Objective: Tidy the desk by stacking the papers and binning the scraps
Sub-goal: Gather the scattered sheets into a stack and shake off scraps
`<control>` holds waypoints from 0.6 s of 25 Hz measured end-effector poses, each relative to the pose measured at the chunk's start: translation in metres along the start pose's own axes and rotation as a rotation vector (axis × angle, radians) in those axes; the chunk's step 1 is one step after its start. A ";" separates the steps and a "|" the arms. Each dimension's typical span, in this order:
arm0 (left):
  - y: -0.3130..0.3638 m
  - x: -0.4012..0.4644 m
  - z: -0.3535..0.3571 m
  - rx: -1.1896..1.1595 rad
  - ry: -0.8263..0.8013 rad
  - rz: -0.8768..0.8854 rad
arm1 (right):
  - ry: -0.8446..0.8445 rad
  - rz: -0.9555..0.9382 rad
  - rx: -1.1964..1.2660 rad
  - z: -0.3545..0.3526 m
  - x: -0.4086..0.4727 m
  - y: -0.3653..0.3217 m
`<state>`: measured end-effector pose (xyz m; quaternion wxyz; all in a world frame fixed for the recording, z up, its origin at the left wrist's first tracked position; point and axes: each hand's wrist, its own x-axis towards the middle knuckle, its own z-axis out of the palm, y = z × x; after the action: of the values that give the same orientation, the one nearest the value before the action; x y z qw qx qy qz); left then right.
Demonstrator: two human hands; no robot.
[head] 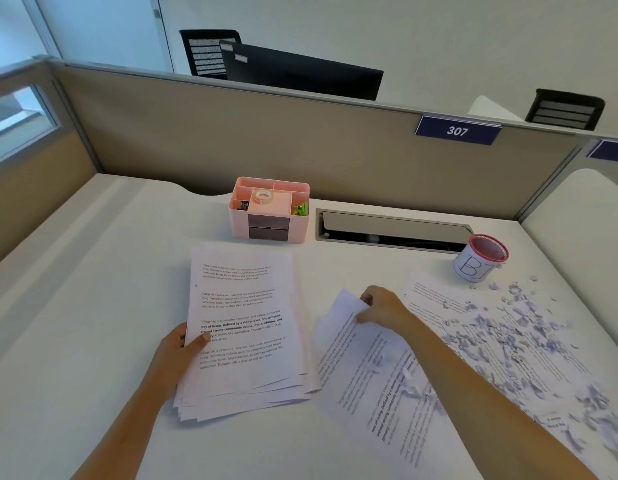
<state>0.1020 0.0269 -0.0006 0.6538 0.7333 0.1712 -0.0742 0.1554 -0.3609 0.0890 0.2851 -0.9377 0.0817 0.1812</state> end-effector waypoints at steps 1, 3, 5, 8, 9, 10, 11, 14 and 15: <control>0.000 0.001 0.000 0.002 -0.001 -0.005 | 0.026 -0.016 0.006 -0.012 0.001 -0.003; 0.000 0.001 0.000 0.004 -0.005 -0.009 | 0.089 -0.064 -0.030 -0.037 0.002 -0.009; 0.000 0.001 0.000 0.002 -0.009 -0.002 | 0.176 -0.117 -0.099 -0.060 0.000 -0.016; 0.001 0.000 0.000 0.011 -0.015 0.015 | 0.302 -0.150 -0.162 -0.090 -0.009 -0.029; 0.001 0.000 0.000 0.014 -0.014 0.016 | 0.337 -0.162 -0.187 -0.099 -0.012 -0.033; 0.001 0.000 0.001 0.015 -0.013 0.015 | 0.373 -0.180 -0.210 -0.107 -0.017 -0.038; 0.001 0.000 0.001 0.015 -0.011 0.015 | 0.409 -0.201 -0.221 -0.115 -0.021 -0.042; 0.000 0.000 0.000 0.017 -0.009 0.016 | 0.520 -0.275 -0.240 -0.134 -0.034 -0.052; 0.000 0.000 0.000 0.014 -0.008 0.015 | 0.558 -0.309 -0.249 -0.138 -0.039 -0.055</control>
<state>0.1023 0.0267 -0.0011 0.6499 0.7388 0.1623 -0.0734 0.1743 -0.3919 0.2383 0.1592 -0.9800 -0.0093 -0.1193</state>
